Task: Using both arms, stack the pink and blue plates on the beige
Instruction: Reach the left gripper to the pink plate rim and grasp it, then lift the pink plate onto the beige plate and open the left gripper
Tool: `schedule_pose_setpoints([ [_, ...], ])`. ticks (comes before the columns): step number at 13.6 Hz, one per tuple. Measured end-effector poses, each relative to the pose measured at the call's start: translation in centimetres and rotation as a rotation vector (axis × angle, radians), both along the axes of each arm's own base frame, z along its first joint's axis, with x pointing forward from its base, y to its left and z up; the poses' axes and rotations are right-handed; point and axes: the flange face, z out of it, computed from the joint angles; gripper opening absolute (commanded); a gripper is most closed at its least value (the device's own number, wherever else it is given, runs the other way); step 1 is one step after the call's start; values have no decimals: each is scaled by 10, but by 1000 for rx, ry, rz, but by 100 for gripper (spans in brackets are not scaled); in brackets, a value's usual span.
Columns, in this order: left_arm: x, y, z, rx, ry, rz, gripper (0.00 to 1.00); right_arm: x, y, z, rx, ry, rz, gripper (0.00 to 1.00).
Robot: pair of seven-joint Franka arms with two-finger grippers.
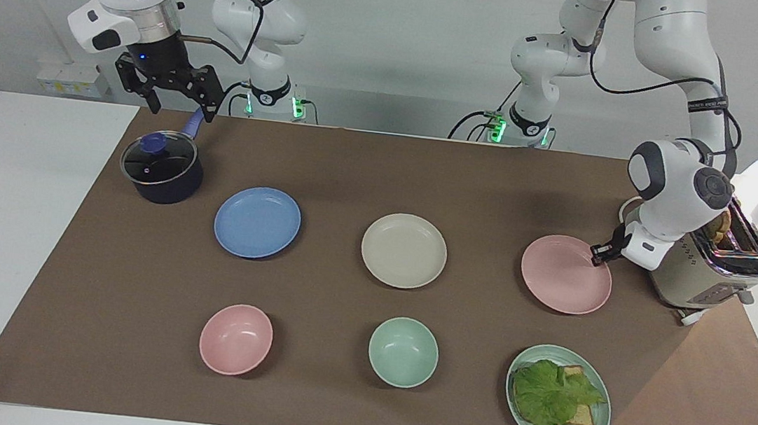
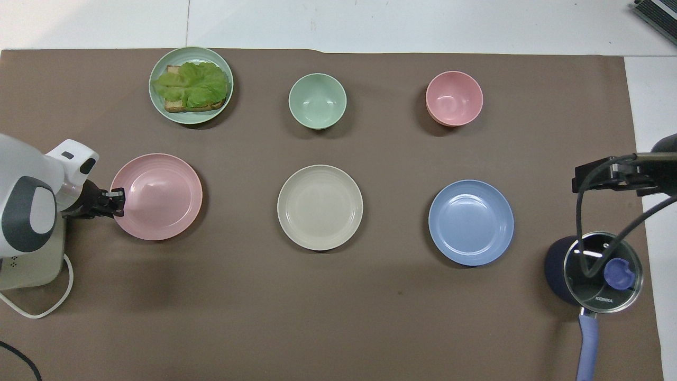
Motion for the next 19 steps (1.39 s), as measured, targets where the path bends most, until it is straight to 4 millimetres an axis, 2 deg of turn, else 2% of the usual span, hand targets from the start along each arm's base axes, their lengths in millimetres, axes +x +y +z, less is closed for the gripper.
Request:
schedule_pose_setpoints([
  [5, 6, -21, 28, -93, 73, 21, 0, 0, -2, 0, 0, 0, -4, 100],
  [7, 11, -36, 62, -164, 122, 22, 0, 0, -2, 0, 0, 0, -5, 100],
  [9, 13, -64, 102, -194, 130, 35, 0, 0, -2, 0, 0, 0, -5, 100],
  [10, 11, -85, 112, -200, 130, 49, 0, 0, -2, 0, 0, 0, -5, 100],
  [12, 3, -147, 119, -182, 143, 79, 0, 0, -3, 0, 0, 0, -5, 100],
  [14, -10, -223, 116, -152, 120, 92, 0, 0, -3, 0, 0, 0, -5, 100],
  [15, -18, -260, 109, -146, 90, 95, 0, 0, -3, 0, 0, 0, -5, 100],
  [16, -26, -286, 95, -145, 59, 100, 0, 0, -3, 0, 0, 0, -5, 100],
  [17, -32, -302, 75, -147, 30, 105, 0, 0, -3, 0, 0, 0, -5, 100],
  [19, -42, -311, 28, -146, -10, 116, 0, 0, -3, 0, 0, 0, -5, 100],
])
